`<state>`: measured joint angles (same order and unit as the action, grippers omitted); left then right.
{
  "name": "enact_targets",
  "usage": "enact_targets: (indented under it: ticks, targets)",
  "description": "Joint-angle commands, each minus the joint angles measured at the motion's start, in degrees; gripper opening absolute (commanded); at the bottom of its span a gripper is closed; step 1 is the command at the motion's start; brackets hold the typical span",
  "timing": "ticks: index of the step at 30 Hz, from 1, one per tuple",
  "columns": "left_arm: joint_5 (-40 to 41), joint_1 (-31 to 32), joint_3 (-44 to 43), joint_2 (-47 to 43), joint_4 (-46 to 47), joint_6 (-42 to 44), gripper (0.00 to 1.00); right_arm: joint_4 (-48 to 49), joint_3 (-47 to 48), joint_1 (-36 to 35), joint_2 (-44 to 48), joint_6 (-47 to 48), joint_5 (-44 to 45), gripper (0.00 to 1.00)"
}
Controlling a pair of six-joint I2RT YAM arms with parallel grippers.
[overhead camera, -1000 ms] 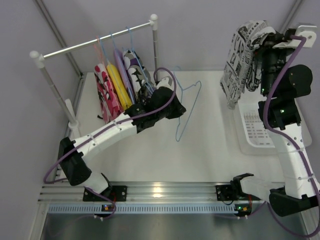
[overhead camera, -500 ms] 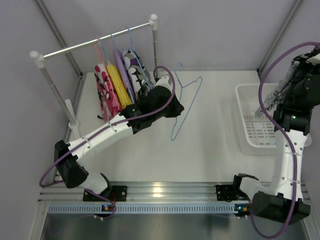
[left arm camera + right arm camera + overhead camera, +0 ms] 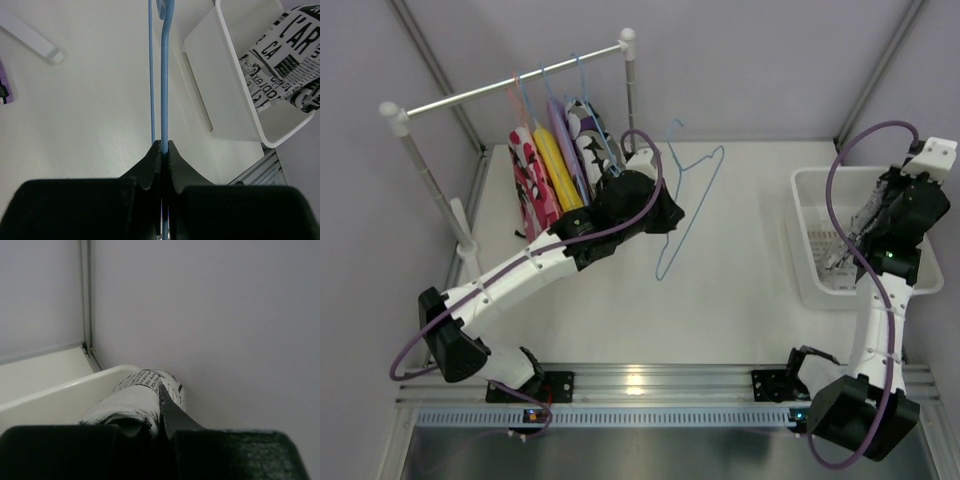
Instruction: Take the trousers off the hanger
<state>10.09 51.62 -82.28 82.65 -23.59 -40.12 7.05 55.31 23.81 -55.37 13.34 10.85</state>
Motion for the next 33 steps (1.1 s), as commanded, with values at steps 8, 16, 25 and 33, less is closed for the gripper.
enact_targets:
  ticks: [8,16,25,33]
  targets:
    - [-9.8,-0.02,-2.27,-5.13,3.64,10.49,0.0,-2.63,-4.16,0.53,-4.48,-5.78,-8.65,0.72]
    - [-16.33,-0.11,1.77,-13.82,3.38,18.75,0.0,-14.33,-2.93,0.62,2.46,-8.33,-15.23,0.99]
    - [-19.75,-8.62,5.99,-26.21,-0.84,23.24,0.0,-19.0,2.78,0.53,9.06,-11.76,-25.7,0.99]
    - [-20.99,-24.34,11.35,-40.8,-2.94,20.34,0.0,-20.23,7.53,-0.08,5.54,-12.9,-29.13,0.99]
